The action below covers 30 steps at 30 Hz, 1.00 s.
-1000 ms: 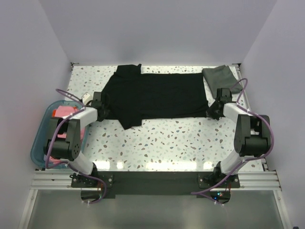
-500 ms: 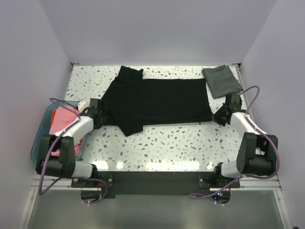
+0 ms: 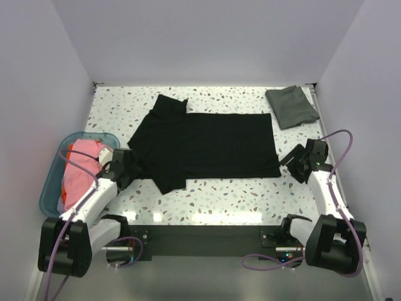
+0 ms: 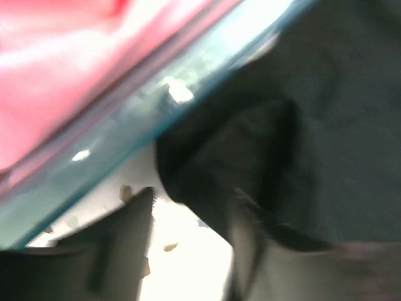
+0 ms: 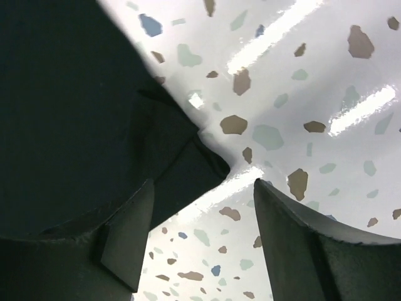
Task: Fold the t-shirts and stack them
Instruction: Fold the tshirt
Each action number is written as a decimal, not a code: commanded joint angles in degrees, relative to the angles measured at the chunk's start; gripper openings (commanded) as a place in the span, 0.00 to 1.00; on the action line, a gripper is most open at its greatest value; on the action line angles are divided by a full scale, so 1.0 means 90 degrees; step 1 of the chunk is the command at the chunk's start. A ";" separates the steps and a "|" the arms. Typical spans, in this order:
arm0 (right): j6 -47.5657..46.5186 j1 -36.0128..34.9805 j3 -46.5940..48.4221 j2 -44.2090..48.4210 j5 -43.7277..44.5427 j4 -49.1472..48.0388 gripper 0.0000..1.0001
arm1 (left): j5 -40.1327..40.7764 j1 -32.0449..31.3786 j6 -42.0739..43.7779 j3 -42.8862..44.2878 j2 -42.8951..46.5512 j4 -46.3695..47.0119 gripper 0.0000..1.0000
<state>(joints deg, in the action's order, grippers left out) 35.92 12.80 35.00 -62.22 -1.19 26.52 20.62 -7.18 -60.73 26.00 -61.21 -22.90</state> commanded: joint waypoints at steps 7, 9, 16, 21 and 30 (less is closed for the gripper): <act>-0.0847 -0.2453 0.0554 0.0399 0.0433 0.0051 0.63 | -0.0572 -0.0100 0.0966 0.0226 0.1488 0.0024 0.72; -0.0730 -0.3489 0.0612 0.0244 0.0679 -0.0250 0.58 | -0.0931 -0.0362 0.1220 0.0217 0.1421 0.0335 0.65; -0.0408 -0.6154 0.1081 -0.1220 0.1138 -0.1354 0.50 | 0.0012 -0.2637 0.1308 0.0899 0.0250 0.0200 0.55; -0.0125 -0.7133 0.1705 -0.2800 0.1206 -0.2106 0.46 | 0.0306 -0.3498 0.1513 0.1232 -0.0551 0.0248 0.53; 0.0393 -0.7886 0.2195 -0.3819 0.1246 -0.2751 0.39 | 0.0452 -0.3626 0.1523 0.1583 -0.1362 0.0182 0.42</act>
<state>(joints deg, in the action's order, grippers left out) 36.42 -57.43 52.42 -95.39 7.57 7.66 21.58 -39.53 -47.37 36.38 -72.20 -21.63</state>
